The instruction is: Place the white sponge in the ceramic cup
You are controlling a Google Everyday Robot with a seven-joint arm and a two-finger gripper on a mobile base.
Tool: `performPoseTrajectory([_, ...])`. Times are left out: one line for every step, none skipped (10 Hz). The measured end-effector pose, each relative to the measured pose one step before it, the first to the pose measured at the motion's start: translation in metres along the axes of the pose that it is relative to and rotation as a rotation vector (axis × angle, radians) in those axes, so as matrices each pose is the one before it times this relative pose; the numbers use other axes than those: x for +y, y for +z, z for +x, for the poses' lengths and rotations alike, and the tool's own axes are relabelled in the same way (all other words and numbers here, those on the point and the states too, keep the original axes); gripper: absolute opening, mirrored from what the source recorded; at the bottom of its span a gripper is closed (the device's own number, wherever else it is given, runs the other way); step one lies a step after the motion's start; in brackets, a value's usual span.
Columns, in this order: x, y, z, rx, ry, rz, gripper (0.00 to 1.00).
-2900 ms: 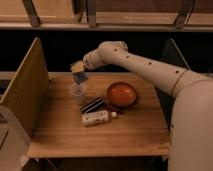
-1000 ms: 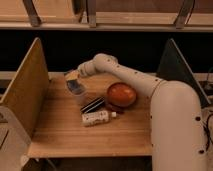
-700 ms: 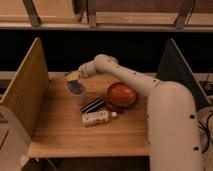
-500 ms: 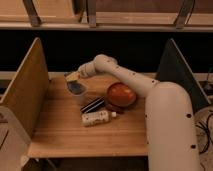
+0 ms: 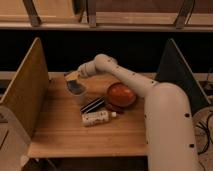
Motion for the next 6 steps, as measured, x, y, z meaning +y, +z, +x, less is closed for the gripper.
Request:
performPoseTrajectory([0.00008,0.00001,-0.00004,0.00003,-0.00012,-0.00009,0.35])
performPoseTrajectory([0.00003,0.00005,0.0001,0.00015,0.00003,-0.00008,0.45])
performPoseTrajectory([0.00008,0.00007,0.00014,0.00024,0.00002,-0.00017,0.55])
performPoseTrajectory([0.00007,0.00005,0.00001,0.00005,-0.00008,-0.00011,0.63])
performPoseTrajectory([0.00007,0.00007,0.00001,0.00001,0.00008,-0.00015,0.74])
performPoseTrajectory([0.0,0.00004,0.00002,-0.00001,0.00004,-0.00004,0.79])
